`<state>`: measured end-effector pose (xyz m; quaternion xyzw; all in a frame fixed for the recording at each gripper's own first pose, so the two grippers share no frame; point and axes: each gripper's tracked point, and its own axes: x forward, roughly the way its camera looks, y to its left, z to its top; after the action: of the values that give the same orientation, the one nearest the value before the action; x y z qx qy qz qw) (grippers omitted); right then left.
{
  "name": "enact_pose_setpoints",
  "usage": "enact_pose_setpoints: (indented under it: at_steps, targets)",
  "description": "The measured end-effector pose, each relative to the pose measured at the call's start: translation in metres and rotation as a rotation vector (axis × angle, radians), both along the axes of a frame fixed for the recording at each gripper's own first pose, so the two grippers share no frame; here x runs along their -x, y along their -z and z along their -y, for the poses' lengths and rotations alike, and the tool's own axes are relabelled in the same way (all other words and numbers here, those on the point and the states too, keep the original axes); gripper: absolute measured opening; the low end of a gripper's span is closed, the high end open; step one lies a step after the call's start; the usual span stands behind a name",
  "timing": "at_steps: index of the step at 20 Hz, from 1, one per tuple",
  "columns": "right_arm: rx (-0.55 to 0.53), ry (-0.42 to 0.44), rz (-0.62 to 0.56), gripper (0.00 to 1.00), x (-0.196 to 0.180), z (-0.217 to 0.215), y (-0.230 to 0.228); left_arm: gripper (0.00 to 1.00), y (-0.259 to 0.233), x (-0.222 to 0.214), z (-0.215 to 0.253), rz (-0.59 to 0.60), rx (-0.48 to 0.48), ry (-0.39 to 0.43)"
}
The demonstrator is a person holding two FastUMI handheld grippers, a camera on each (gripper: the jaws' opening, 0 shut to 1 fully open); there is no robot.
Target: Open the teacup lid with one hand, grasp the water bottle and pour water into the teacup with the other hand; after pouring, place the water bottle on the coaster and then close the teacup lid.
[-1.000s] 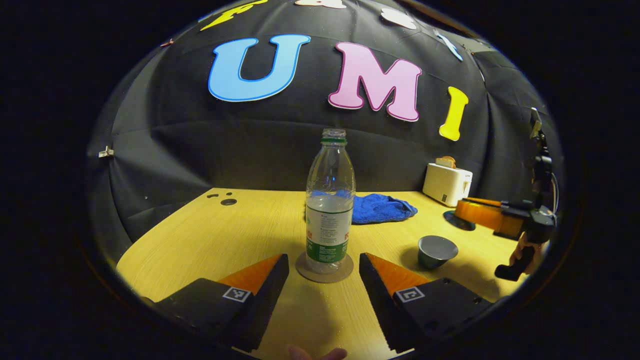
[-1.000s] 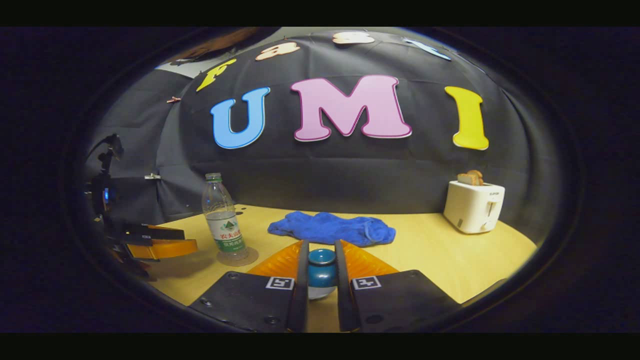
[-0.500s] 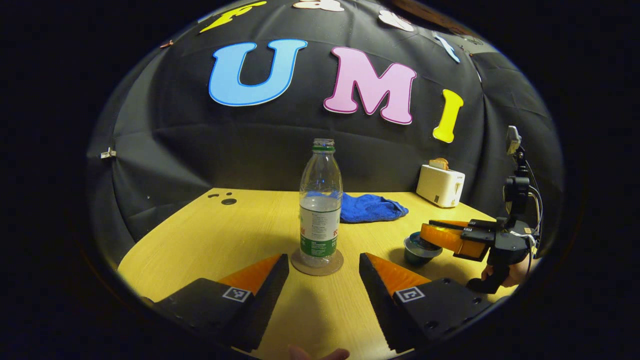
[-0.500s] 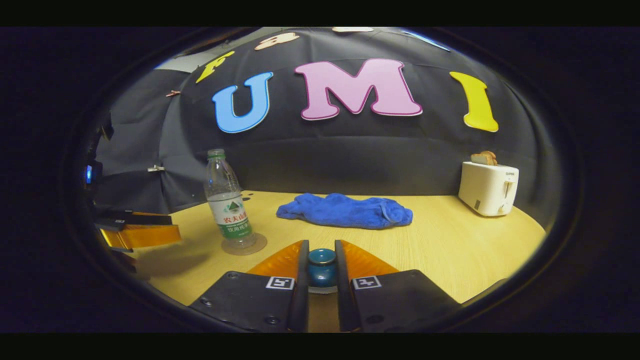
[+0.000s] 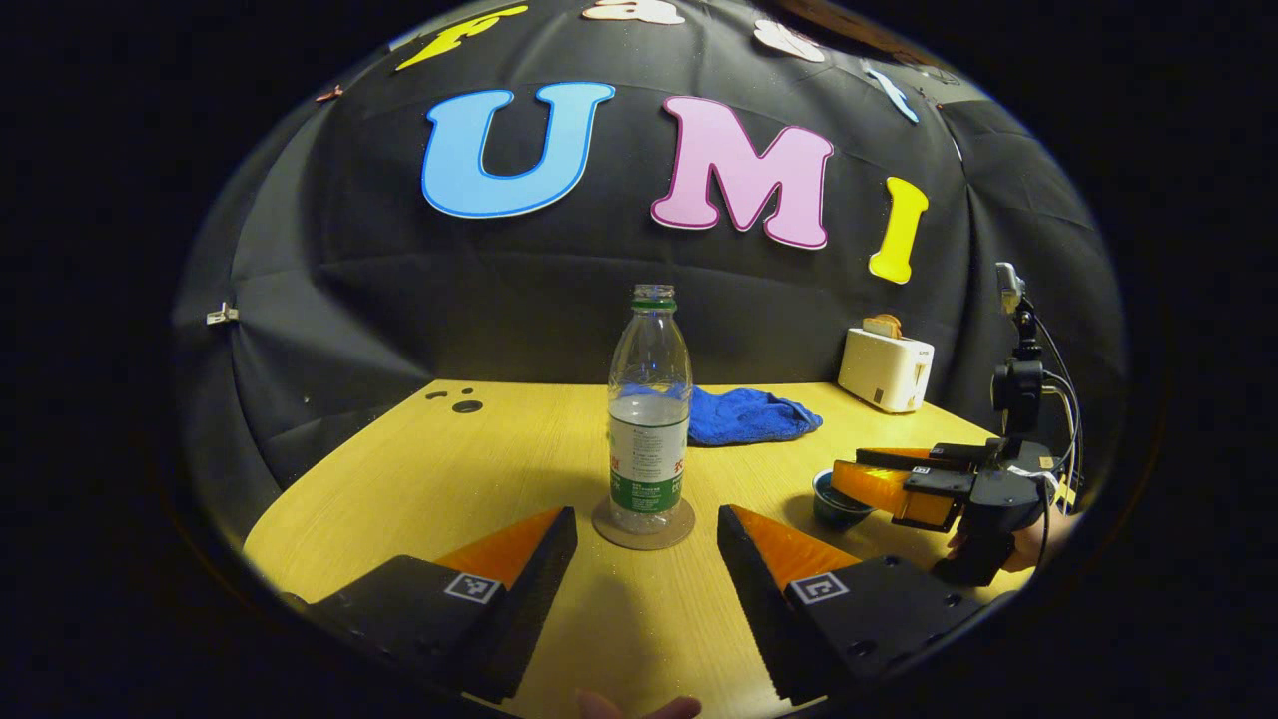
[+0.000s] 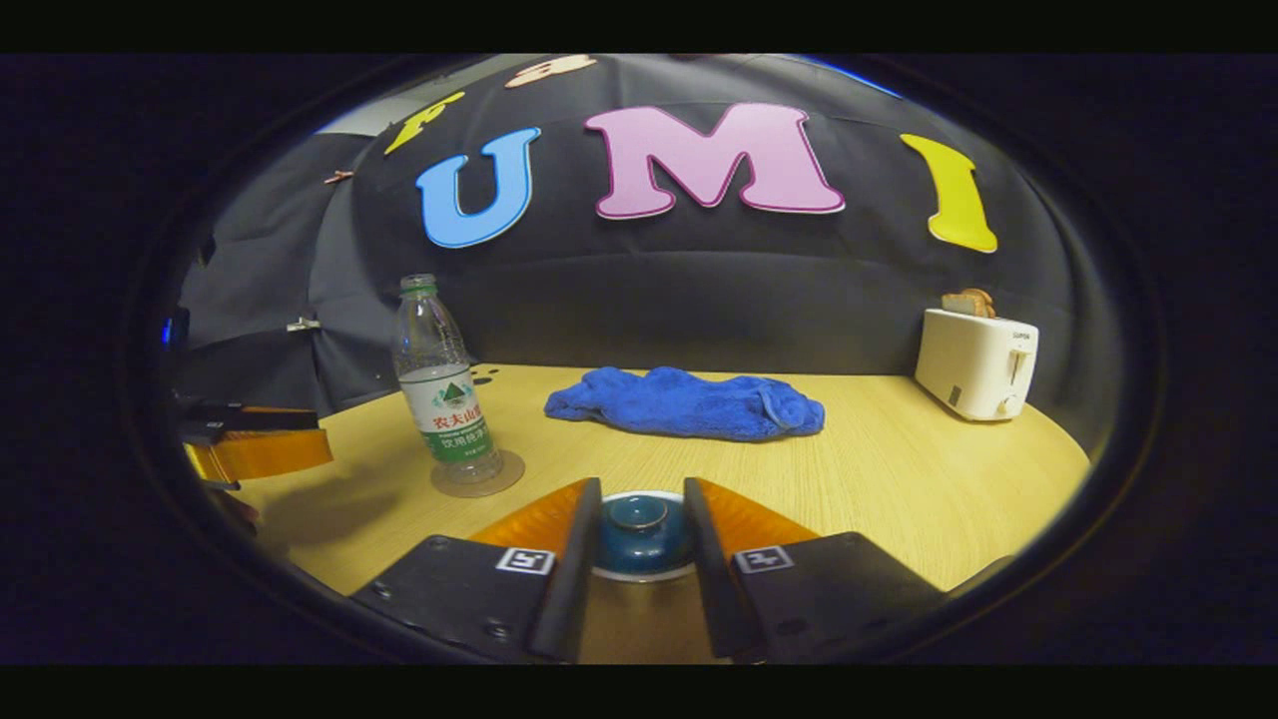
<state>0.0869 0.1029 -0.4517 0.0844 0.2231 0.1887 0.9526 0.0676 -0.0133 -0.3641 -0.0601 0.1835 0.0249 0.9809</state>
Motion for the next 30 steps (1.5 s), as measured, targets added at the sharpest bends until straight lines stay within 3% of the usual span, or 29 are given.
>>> enact_pose_setpoints:
  at_steps: [2, 4, 5, 7, 12, 20, 22, 23, 26, 30]
  targets:
    - [-0.017, 0.011, 0.008, 0.67, 0.003, 0.001, -0.011, 0.89, -0.004, 0.001, -0.003, -0.004, -0.003, -0.010]
    - [-0.016, 0.027, 0.040, 0.75, 0.004, 0.009, -0.032, 0.89, -0.013, 0.004, -0.005, -0.007, -0.016, -0.020]
    - [-0.013, 0.033, 0.054, 0.67, 0.005, 0.013, -0.044, 0.89, -0.019, 0.004, -0.007, -0.007, -0.021, -0.026]
    - [-0.014, 0.041, 0.076, 0.78, 0.010, 0.019, -0.074, 0.89, -0.036, 0.007, -0.009, -0.002, -0.029, -0.042]
    - [-0.013, 0.088, 0.116, 0.94, 0.017, 0.039, -0.161, 0.89, -0.090, 0.020, -0.010, 0.016, -0.032, -0.093]
    - [0.023, 0.108, 0.191, 0.97, 0.045, 0.053, -0.283, 0.89, -0.185, 0.042, -0.024, 0.055, 0.006, -0.156]
    - [0.032, 0.111, 0.214, 0.97, 0.053, 0.054, -0.304, 0.94, -0.200, 0.048, -0.030, 0.078, 0.011, -0.142]
    - [0.040, 0.114, 0.223, 0.96, 0.056, 0.055, -0.311, 0.89, -0.207, 0.049, -0.034, 0.088, -0.002, -0.134]
    - [0.035, 0.132, 0.241, 0.97, 0.067, 0.053, -0.336, 0.89, -0.221, 0.060, -0.048, 0.098, -0.045, -0.135]
    - [0.046, 0.151, 0.266, 0.97, 0.082, 0.052, -0.358, 0.89, -0.225, 0.075, -0.060, 0.091, -0.028, -0.143]
